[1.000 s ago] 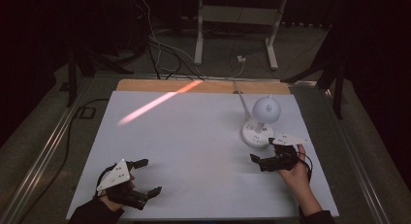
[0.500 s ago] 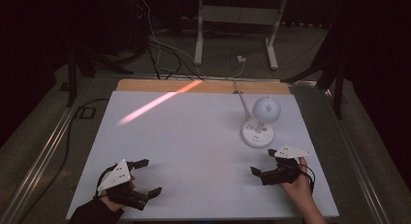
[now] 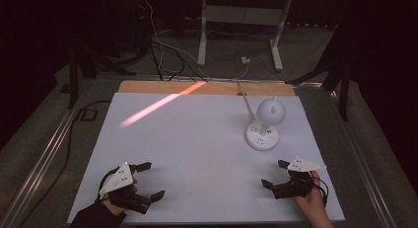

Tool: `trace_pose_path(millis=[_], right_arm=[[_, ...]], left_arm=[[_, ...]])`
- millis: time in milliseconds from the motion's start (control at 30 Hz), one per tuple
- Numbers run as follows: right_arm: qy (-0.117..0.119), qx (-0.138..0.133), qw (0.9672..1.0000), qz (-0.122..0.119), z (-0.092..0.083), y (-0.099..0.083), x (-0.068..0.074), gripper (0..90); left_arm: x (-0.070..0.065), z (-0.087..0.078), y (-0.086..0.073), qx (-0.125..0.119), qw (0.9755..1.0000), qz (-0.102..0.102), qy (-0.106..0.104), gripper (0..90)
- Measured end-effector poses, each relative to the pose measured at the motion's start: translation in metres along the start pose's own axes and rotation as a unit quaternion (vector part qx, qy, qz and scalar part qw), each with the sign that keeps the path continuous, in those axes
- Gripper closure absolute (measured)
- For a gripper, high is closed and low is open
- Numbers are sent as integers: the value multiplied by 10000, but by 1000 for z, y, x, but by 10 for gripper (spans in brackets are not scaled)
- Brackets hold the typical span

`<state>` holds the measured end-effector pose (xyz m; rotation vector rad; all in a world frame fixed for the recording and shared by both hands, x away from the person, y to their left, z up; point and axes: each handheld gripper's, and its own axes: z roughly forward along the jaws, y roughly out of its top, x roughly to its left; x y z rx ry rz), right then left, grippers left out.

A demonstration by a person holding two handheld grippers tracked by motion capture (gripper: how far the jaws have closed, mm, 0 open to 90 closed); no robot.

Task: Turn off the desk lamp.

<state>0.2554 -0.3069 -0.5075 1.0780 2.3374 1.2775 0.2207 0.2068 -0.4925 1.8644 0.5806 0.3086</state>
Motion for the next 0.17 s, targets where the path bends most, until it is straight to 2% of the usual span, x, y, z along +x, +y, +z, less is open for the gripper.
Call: trace_pose_path(millis=[167], right_arm=[[25,37,10000,47,1,0,-2,0]], left_arm=[[0,0,0,3,10000,4,-1,6]])
